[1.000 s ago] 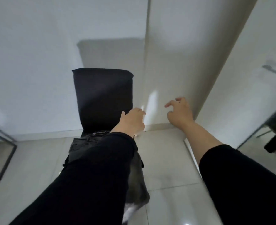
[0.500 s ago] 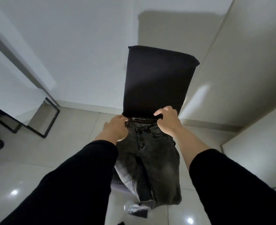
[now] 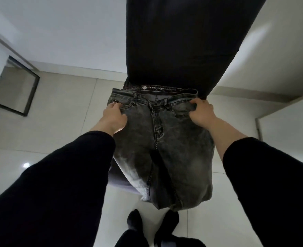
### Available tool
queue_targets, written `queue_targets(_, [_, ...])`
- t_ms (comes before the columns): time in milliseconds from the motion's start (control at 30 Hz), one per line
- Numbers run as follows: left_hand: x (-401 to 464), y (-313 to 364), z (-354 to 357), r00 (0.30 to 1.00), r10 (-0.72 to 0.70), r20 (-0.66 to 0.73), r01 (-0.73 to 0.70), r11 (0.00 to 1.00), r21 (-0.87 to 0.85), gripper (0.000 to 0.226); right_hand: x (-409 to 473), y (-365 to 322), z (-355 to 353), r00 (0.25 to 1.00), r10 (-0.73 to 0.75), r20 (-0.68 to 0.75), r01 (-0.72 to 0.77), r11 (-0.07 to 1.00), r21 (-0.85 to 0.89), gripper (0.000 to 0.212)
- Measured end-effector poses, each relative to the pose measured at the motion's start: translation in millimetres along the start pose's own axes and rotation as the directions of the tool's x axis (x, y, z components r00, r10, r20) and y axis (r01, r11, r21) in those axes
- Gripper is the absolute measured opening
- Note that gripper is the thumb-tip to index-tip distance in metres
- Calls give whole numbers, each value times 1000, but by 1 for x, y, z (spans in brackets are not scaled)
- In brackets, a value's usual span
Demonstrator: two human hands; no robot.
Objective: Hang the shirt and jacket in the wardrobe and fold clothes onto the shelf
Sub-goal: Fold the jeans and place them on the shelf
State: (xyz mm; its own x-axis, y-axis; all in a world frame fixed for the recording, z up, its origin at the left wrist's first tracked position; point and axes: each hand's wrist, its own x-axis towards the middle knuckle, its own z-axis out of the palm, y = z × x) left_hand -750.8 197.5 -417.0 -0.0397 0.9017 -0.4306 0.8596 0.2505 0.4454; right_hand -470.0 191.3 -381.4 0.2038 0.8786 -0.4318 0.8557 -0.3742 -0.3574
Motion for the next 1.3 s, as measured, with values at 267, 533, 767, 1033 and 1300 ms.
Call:
queue_targets(267, [72,-16,60,984,-174,-39,177,976,128,70,87,31,72,986,106,-126,-90,988,124,62])
queue_targets(533, [101,-20,63,941,-312,-133,306,950,-65,109,115,37,95,890,246,-384,-134,946,295,80])
queue_targets(767, [79,-4,29,856,-247,-455,123,951,-285,51,95,34,57,904,149,-401,15,926,378,39])
queue_targets(1033, [4,60,-44,868,-10,-496,-164,938,-305,33,13,3,-30,901,62,-429,147,888,437,29])
queue_targets(1300, [-78,155,-117,882,165,-442,-315,904,-290,34,-104,37,-150,788,373,-490,-24,814,580,32])
